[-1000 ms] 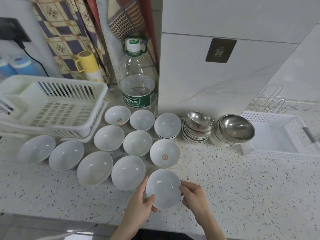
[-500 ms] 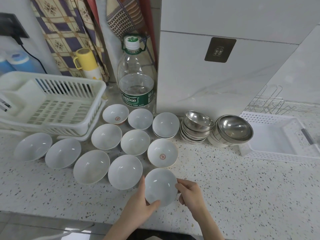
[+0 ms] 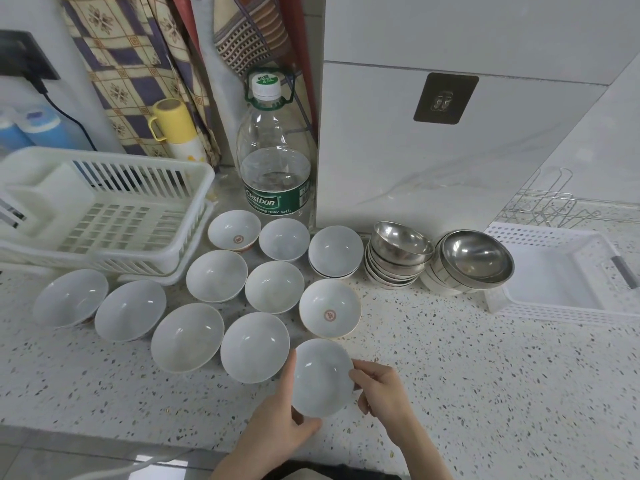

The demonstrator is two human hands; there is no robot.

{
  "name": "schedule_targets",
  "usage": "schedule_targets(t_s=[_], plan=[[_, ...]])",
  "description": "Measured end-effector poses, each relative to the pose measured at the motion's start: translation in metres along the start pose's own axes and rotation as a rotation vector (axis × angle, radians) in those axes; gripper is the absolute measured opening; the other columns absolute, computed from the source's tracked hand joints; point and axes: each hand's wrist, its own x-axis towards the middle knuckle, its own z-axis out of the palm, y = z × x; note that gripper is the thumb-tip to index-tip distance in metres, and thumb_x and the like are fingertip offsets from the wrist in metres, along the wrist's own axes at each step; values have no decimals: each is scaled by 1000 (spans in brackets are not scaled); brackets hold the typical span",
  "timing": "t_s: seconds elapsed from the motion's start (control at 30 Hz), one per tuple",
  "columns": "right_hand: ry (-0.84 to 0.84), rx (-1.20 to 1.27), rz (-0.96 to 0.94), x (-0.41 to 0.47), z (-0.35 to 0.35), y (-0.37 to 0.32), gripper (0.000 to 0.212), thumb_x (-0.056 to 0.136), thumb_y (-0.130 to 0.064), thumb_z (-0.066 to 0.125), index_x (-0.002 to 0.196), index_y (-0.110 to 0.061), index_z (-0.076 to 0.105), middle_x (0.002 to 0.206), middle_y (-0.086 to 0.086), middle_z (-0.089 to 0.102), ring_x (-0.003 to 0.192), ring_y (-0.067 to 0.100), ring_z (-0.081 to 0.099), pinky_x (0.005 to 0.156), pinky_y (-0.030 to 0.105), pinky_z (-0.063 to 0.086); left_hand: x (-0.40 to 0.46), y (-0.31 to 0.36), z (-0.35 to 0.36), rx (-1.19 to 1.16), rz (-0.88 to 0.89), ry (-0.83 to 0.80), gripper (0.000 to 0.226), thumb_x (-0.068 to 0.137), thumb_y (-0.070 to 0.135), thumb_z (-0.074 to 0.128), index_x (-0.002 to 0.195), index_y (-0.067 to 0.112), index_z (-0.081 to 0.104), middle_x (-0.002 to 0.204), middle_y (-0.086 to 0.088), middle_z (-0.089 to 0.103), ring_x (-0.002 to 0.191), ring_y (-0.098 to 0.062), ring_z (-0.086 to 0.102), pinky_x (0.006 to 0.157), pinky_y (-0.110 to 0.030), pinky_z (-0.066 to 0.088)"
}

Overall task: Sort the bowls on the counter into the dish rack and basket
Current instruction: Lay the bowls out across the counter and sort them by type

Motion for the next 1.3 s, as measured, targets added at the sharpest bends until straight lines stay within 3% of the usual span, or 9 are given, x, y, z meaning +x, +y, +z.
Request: schedule_targets(t_s=[0.27, 0.4, 0.5, 0.6, 0.73, 0.9, 1.03, 1.13, 1.3], plan=[[-21, -11, 10, 0, -1, -4, 41, 89, -6, 52, 83, -34, 81, 78, 9, 74, 40, 12, 45, 39, 17, 35, 1, 3, -6, 44, -40, -44, 110, 78, 43, 70, 140, 58, -20, 106, 18, 63, 79, 0, 62, 76, -17, 50], [31, -15, 20, 1, -3, -4, 27, 93, -17, 56, 88, -31, 78, 82, -5, 77, 47, 7, 60, 39, 20, 37, -1, 8, -18, 115, -50, -43, 109, 72, 51, 70, 133, 68, -19, 71, 13, 55, 62, 1, 57, 64, -14, 45], [199, -59, 41, 6, -13, -7, 16, 94, -32, 59, 92, -25, 73, 72, -2, 76, 40, 10, 49, 46, 25, 41, 2, 11, -33, 91, -49, 37, 90, 80, 56, 65, 144, 60, 2, 61, 1, 57, 59, -3, 59, 63, -16, 47], [327, -57, -13, 11, -28, -21, 21, 94, -36, 58, 88, -22, 73, 67, -3, 75, 40, 3, 47, 54, 27, 43, 20, 23, -48, 12, -33, 144, 63, 89, 51, 59, 145, 40, 34, 67, -8, 67, 60, -7, 63, 67, -21, 50], [474, 31, -108, 17, -48, -54, 18, 93, -33, 59, 85, -24, 73, 67, -3, 75, 40, 4, 44, 54, 29, 44, 64, 49, -63, -11, -13, 266, 43, 91, 50, 55, 130, 34, 53, 69, -2, 70, 66, -4, 64, 68, -23, 51], [614, 104, -136, 34, -70, -88, 14, 89, -35, 60, 88, -26, 70, 67, -7, 74, 35, 0, 40, 49, 25, 39, 135, 82, -77, 111, -11, 329, 41, 94, 47, 53, 127, 22, 57, 83, 2, 71, 81, -17, 64, 77, -35, 50], [623, 83, -88, 51, -77, -102, 29, 89, -43, 59, 94, -17, 72, 65, -7, 74, 38, 6, 43, 45, 23, 40, 181, 98, -86, 250, -44, 372, 38, 95, 42, 53, 111, 8, 59, 105, -9, 69, 100, -33, 64, 80, -40, 51], [600, 88, -59, 63, -75, -110, 39, 92, -46, 57, 97, -10, 71, 63, -4, 74, 40, 9, 46, 42, 21, 40, 206, 102, -91, 401, -54, 374, 33, 96, 40, 53, 100, 7, 51, 95, -12, 65, 97, -36, 64, 68, -37, 45], [583, 105, -2, 72, -75, -118, 39, 93, -48, 49, 95, -13, 67, 63, -4, 74, 33, 5, 41, 45, 24, 42, 230, 100, -94, 539, -7, 342, 35, 96, 37, 57, 115, 8, 53, 104, -14, 69, 98, -34, 65, 74, -38, 49]])
